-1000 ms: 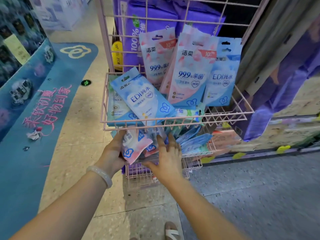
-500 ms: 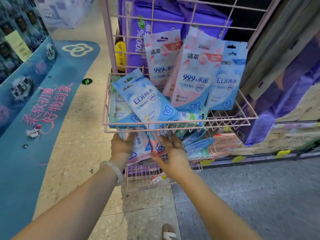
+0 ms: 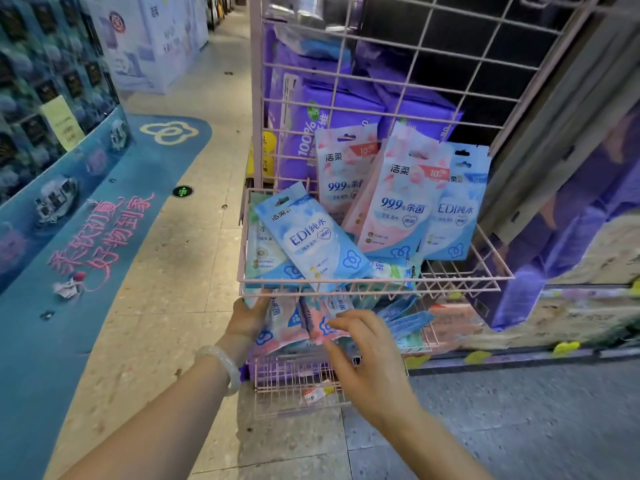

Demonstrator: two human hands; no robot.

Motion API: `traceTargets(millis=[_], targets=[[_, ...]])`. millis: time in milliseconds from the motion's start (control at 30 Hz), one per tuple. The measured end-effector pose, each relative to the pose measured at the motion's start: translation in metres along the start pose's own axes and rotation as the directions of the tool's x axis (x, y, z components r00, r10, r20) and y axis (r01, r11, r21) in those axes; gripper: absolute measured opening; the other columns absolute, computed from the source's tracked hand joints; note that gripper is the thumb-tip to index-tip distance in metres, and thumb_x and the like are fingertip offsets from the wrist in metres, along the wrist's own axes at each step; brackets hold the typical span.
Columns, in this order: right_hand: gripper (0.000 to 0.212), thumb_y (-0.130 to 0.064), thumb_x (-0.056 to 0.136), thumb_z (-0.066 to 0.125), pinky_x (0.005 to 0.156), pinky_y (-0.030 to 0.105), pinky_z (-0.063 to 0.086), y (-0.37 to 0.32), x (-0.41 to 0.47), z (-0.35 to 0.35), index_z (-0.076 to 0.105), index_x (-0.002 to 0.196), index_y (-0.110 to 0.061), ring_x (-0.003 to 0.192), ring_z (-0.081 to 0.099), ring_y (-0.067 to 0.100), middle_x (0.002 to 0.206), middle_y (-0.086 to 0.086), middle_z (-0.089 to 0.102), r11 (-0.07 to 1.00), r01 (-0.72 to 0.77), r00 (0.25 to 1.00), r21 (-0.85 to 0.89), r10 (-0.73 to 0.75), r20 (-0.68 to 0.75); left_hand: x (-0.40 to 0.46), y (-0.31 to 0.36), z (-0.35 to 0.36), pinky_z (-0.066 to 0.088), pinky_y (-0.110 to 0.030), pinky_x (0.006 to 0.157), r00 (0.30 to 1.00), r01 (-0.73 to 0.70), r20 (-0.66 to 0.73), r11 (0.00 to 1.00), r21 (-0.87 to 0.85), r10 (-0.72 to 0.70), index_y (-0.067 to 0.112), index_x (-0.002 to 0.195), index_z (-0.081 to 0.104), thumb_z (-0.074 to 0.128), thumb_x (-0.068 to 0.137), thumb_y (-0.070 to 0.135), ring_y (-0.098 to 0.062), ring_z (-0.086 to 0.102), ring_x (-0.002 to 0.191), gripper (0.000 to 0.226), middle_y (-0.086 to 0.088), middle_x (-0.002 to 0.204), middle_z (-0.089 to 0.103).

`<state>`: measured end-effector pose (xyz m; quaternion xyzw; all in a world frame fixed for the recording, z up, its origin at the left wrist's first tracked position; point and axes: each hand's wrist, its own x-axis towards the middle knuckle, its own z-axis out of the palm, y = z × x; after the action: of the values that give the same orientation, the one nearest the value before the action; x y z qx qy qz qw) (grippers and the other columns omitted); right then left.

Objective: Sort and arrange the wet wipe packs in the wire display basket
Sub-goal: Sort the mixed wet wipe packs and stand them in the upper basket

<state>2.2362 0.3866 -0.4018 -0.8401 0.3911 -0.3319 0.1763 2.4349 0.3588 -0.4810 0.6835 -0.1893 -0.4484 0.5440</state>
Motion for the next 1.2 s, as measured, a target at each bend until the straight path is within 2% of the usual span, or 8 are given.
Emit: traceTargets(millis=[167, 333, 467, 667, 800, 900, 1067, 1200], targets=[[0.018, -0.019, 0.08, 0.063, 0.075, 0.007, 0.039, -0.006, 0.035, -0.053, 0.056, 0.096, -0.023, 0.081, 0.051, -0.004, 0.087, -0.014, 0.054, 0.987, -0.015, 0.958, 0.161, 0.06, -0.281, 0.002, -0.01, -0.014, 0.05, -0.048, 0.088, 0.989, 0.142, -0.036, 0.99, -0.002, -0.142, 0.002, 0.128, 0.04, 0.06, 0.084, 0.047, -0.037, 0.059, 0.105, 0.067, -0.02, 0.122, 0.056], [0.024, -0.015, 0.082, 0.066, 0.083, 0.047, 0.05, 0.009, 0.07, -0.086, 0.054, 0.101, -0.022, 0.092, 0.06, 0.026, 0.098, 0.007, 0.06, 0.95, -0.135, 0.897, 0.281, 0.237, -0.372, -0.003, -0.01, -0.016, 0.054, -0.04, 0.07, 0.992, 0.125, 0.019, 0.987, -0.099, -0.124, 0.006, 0.124, 0.043, 0.063, 0.084, 0.039, -0.028, 0.065, 0.085, 0.056, -0.014, 0.106, 0.063], [0.022, -0.019, 0.082, 0.065, 0.078, 0.056, 0.051, 0.012, 0.066, -0.087, 0.054, 0.099, -0.025, 0.092, 0.061, 0.031, 0.1, 0.009, 0.06, 0.953, -0.135, 0.899, 0.273, 0.233, -0.372, -0.007, -0.013, -0.018, 0.052, -0.035, 0.065, 0.994, 0.103, 0.051, 0.984, -0.147, -0.096, 0.003, 0.122, 0.047, 0.068, 0.082, 0.029, -0.029, 0.066, 0.082, 0.052, -0.013, 0.099, 0.066], [0.027, -0.013, 0.082, 0.066, 0.076, 0.05, 0.053, 0.018, 0.052, -0.087, 0.052, 0.1, -0.026, 0.088, 0.061, 0.03, 0.098, 0.009, 0.06, 0.971, -0.112, 0.907, 0.211, 0.187, -0.376, -0.013, -0.02, -0.024, 0.051, -0.033, 0.06, 0.995, 0.093, 0.055, 0.988, -0.121, -0.087, 0.015, 0.11, 0.051, 0.064, 0.082, 0.04, -0.024, 0.067, 0.082, 0.04, -0.009, 0.102, 0.067], [0.025, -0.013, 0.081, 0.066, 0.074, 0.017, 0.048, 0.03, 0.057, -0.098, 0.054, 0.101, -0.023, 0.087, 0.058, 0.02, 0.099, 0.005, 0.06, 0.957, -0.164, 0.877, 0.24, 0.253, -0.408, -0.018, -0.025, -0.026, 0.055, -0.032, 0.057, 0.995, 0.093, 0.031, 0.99, -0.107, -0.09, 0.011, 0.117, 0.048, 0.07, 0.078, 0.035, -0.025, 0.068, 0.086, 0.051, -0.015, 0.112, 0.065], [0.025, -0.013, 0.081, 0.066, 0.077, 0.023, 0.048, 0.034, 0.059, -0.103, 0.054, 0.102, -0.021, 0.089, 0.057, 0.019, 0.1, 0.005, 0.06, 0.952, -0.176, 0.884, 0.249, 0.264, -0.386, -0.023, -0.021, -0.015, 0.052, -0.019, 0.046, 0.999, -0.046, -0.003, 0.999, 0.006, 0.046, 0.019, 0.104, 0.041, 0.08, 0.069, 0.025, -0.006, 0.066, 0.074, 0.053, 0.0, 0.1, 0.065], [0.027, -0.012, 0.081, 0.066, 0.077, 0.034, 0.05, 0.034, 0.06, -0.107, 0.053, 0.103, -0.021, 0.089, 0.058, 0.023, 0.1, 0.004, 0.059, 0.965, -0.162, 0.902, 0.205, 0.229, -0.366, -0.022, -0.008, 0.012, 0.054, -0.055, 0.082, 0.975, -0.22, 0.067, 0.968, 0.122, 0.213, 0.017, 0.117, 0.049, 0.084, 0.063, 0.011, -0.028, 0.065, 0.101, 0.065, -0.008, 0.114, 0.065], [0.025, -0.012, 0.082, 0.065, 0.075, 0.016, 0.046, 0.04, 0.062, -0.116, 0.052, 0.1, -0.023, 0.09, 0.056, 0.018, 0.103, 0.005, 0.059, 0.964, -0.178, 0.911, 0.196, 0.236, -0.339, -0.009, -0.003, 0.01, 0.027, -0.05, 0.112, 0.999, -0.04, 0.017, 0.884, 0.466, 0.036, 0.025, 0.125, 0.049, 0.077, 0.055, 0.051, -0.028, 0.041, 0.131, 0.08, -0.012, 0.143, 0.044]])
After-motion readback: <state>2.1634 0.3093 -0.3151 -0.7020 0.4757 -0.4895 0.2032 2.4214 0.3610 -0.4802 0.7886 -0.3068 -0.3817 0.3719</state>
